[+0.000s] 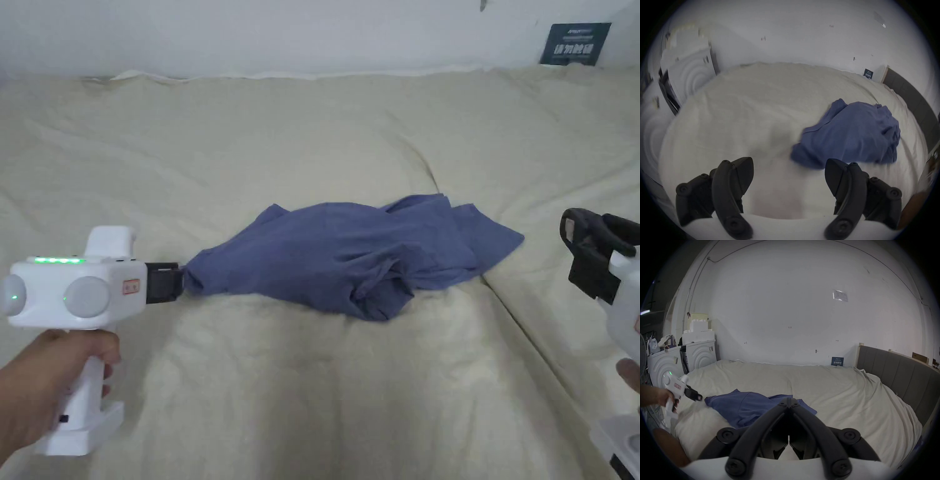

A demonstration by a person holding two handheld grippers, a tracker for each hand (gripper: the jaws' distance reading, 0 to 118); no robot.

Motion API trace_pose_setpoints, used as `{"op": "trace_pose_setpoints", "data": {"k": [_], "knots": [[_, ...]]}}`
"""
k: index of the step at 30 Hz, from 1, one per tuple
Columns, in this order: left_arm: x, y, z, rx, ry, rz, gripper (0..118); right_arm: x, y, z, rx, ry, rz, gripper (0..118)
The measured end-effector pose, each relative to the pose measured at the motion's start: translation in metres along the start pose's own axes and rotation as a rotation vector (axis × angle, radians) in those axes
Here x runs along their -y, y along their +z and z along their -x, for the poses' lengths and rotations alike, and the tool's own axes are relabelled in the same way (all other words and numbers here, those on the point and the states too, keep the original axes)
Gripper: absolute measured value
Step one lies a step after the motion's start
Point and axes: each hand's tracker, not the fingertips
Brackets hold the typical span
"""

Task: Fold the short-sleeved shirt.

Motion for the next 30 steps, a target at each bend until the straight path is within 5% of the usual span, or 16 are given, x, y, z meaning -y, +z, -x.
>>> {"op": "trace_pose_setpoints", "data": {"k": [5,6,7,8,11,20,27,29,30], "knots": [[0.019,0.105,-0.001,0.04,-0.173,-0.083,86,0.018,0.021,-0.017,-0.05,0.08,0.059,0],[0.022,0.109,0.001,0.055,-0.179,-0.103,55,0.023,0.024,-0.019,-0.046,0.096,0.077,0],[0.022,0.118,-0.007,0.067,-0.181,-0.121,7,0.026,0.024,-0.021,-0.053,0.088,0.094,0],[0.023,0.125,-0.016,0.065,-0.172,-0.139,0,0.03,0.024,-0.024,-0.071,0.076,0.119,0],[0.019,0.133,-0.055,0.152,-0.162,-0.145,0,0.039,0.017,-0.036,-0.096,0.055,0.165,0],[0.01,0.108,-0.159,0.281,-0.205,-0.177,0,0.052,-0.098,-0.099,-0.18,-0.216,0.347,0],[0.001,0.078,-0.192,0.333,-0.217,-0.195,0,0.051,-0.194,-0.119,-0.185,-0.117,0.464,0],[-0.003,0.071,-0.193,0.328,-0.229,-0.21,0,0.053,-0.216,-0.122,-0.183,-0.08,0.514,16],[-0.002,0.072,-0.193,0.322,-0.23,-0.22,0,0.055,-0.229,-0.124,-0.197,-0.063,0.559,49]]}}
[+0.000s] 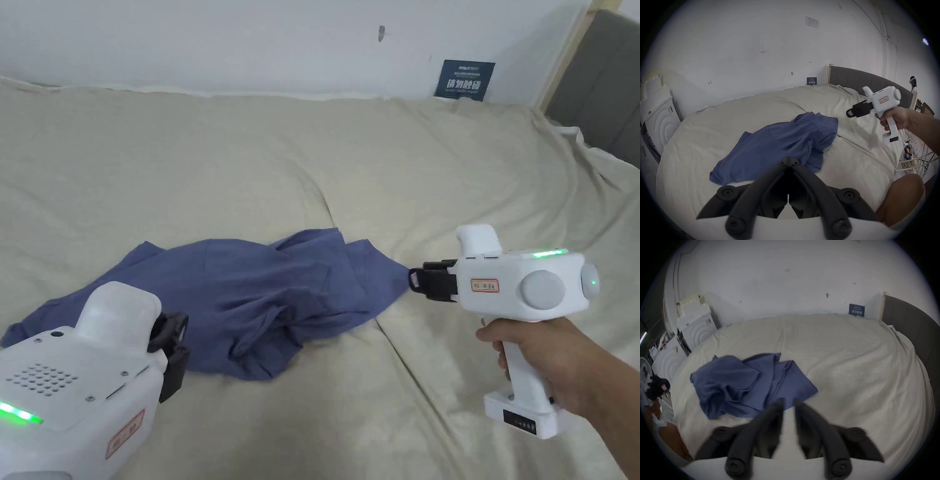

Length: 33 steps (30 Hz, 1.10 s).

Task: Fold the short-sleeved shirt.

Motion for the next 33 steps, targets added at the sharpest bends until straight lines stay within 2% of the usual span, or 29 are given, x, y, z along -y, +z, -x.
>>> {"op": "trace_pose_setpoints", "data": {"k": [1,2,3,6,7,10,13,20,23,26,27,28,30,33], "knots": [[-0.001,-0.003,0.003,-0.012,0.0,-0.011,0,-0.004,-0.011,-0.004,-0.003,0.019,0.032,77],[-0.002,-0.006,0.006,-0.03,0.006,-0.029,0,-0.007,-0.022,-0.006,-0.004,0.04,0.06,93],[-0.003,-0.01,0.008,-0.056,0.001,-0.044,0,-0.011,-0.033,-0.007,0.021,0.078,0.07,96],[-0.004,-0.019,0.011,-0.05,0.039,-0.053,0,-0.022,-0.06,-0.008,0.08,0.176,0.105,96],[-0.003,-0.022,0.013,-0.051,0.064,-0.062,0,-0.023,-0.067,-0.007,0.069,0.21,0.133,96],[0.001,-0.03,0.014,-0.062,0.085,-0.07,0,-0.028,-0.084,-0.012,0.067,0.236,0.151,96],[0.017,-0.042,0.024,-0.048,0.187,-0.065,0,-0.027,-0.093,-0.013,0.048,0.267,0.184,95],[0.035,-0.056,0.038,-0.038,0.27,-0.019,0,-0.026,-0.098,-0.026,0.008,0.227,0.18,93],[0.035,-0.054,0.04,-0.036,0.277,-0.023,0,-0.024,-0.093,-0.02,0.016,0.299,0.162,82],[0.035,-0.053,0.043,-0.023,0.288,-0.027,0,-0.021,-0.087,-0.008,-0.02,0.34,0.151,48],[0.035,-0.054,0.043,-0.024,0.291,-0.028,0,-0.021,-0.086,-0.007,-0.025,0.343,0.15,26],[0.033,-0.053,0.041,-0.022,0.293,-0.027,0,-0.021,-0.085,-0.005,-0.021,0.355,0.14,15],[0.033,-0.054,0.043,-0.014,0.305,-0.019,0,-0.02,-0.083,0.001,-0.017,0.367,0.136,5],[0.035,-0.053,0.044,-0.016,0.307,-0.015,0,-0.018,-0.074,0.009,-0.012,0.384,0.108,4]]}}
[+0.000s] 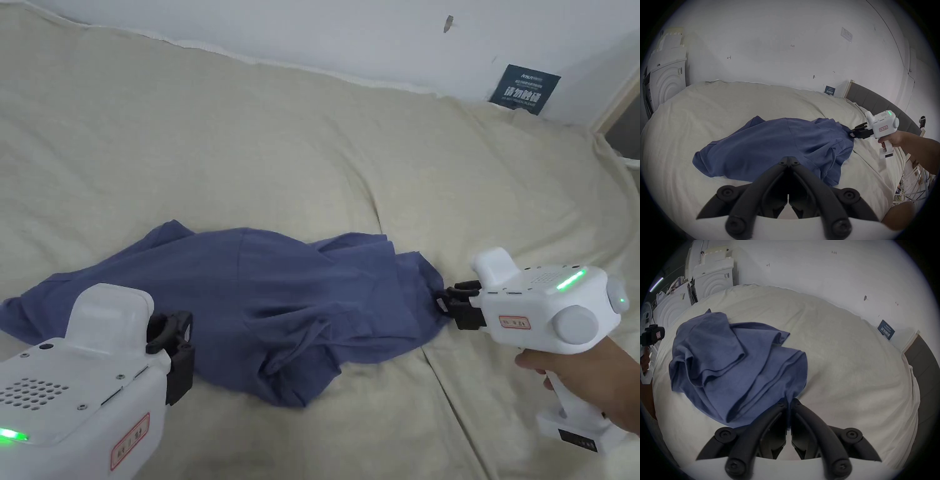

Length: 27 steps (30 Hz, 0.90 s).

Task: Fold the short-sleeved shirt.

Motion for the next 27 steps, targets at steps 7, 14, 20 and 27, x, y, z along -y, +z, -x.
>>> {"op": "trace_pose_setpoints", "data": {"k": [7,14,20,27], "knots": [[-0.001,-0.002,0.004,0.003,0.012,0.01,0,-0.005,0.037,0.028,-0.01,0.004,-0.131,4],[0.0,-0.002,0.004,0.005,-0.002,0.01,0,0.005,0.068,0.044,-0.049,-0.159,-0.266,4],[-0.007,-0.006,0.002,0.04,-0.077,0.036,0,0.036,0.078,0.052,-0.012,-0.314,-0.289,4],[-0.07,-0.05,-0.007,0.159,-0.363,0.025,29,0.047,0.075,0.036,-0.053,-0.448,-0.33,3]]}}
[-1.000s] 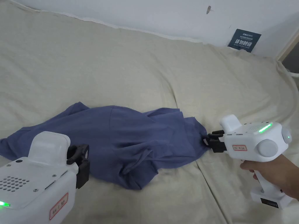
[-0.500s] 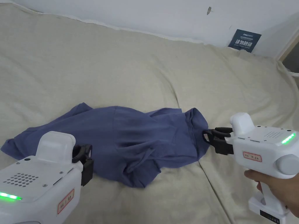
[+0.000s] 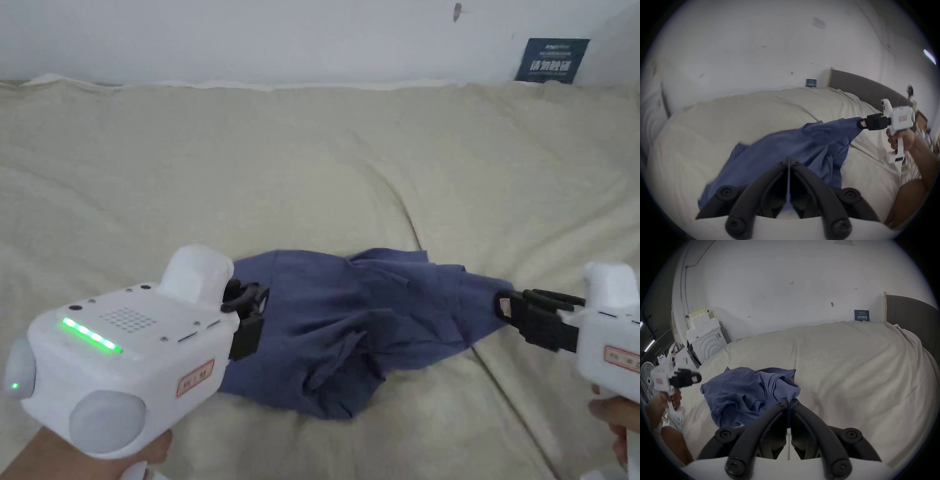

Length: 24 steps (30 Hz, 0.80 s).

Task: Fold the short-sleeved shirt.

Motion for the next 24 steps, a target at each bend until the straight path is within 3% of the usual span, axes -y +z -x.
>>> {"op": "trace_pose_setpoints", "data": {"k": [2,3,8,10,13,15,17,21,23,24], "knots": [[-0.018,-0.024,0.007,0.056,-0.076,0.029,80,-0.002,-0.004,0.0,0.001,0.008,0.01,3],[-0.027,-0.038,0.009,0.066,-0.124,0.047,91,-0.004,-0.006,-0.004,-0.009,-0.025,0.007,3],[-0.065,-0.105,0.012,0.141,-0.346,0.133,91,0.0,-0.01,-0.022,0.015,-0.125,-0.01,3],[-0.076,-0.13,0.016,0.236,-0.407,0.185,91,0.002,-0.01,-0.021,0.01,-0.144,-0.034,3],[-0.085,-0.161,0.014,0.406,-0.406,0.321,91,-0.003,-0.018,-0.021,-0.005,-0.122,-0.035,3],[-0.086,-0.182,0.013,0.386,-0.429,0.376,91,-0.008,-0.022,-0.024,0.015,-0.114,-0.04,3],[-0.086,-0.195,0.007,0.35,-0.437,0.447,91,-0.008,-0.024,-0.031,-0.045,-0.183,-0.088,3],[-0.082,-0.218,0.022,0.357,-0.412,0.502,90,-0.008,-0.03,-0.03,-0.017,-0.143,-0.051,3],[-0.082,-0.22,0.022,0.373,-0.395,0.541,87,-0.007,-0.031,-0.028,-0.019,-0.149,-0.05,3],[-0.081,-0.22,0.029,0.377,-0.397,0.542,78,-0.007,-0.031,-0.029,-0.017,-0.153,-0.049,3]]}}
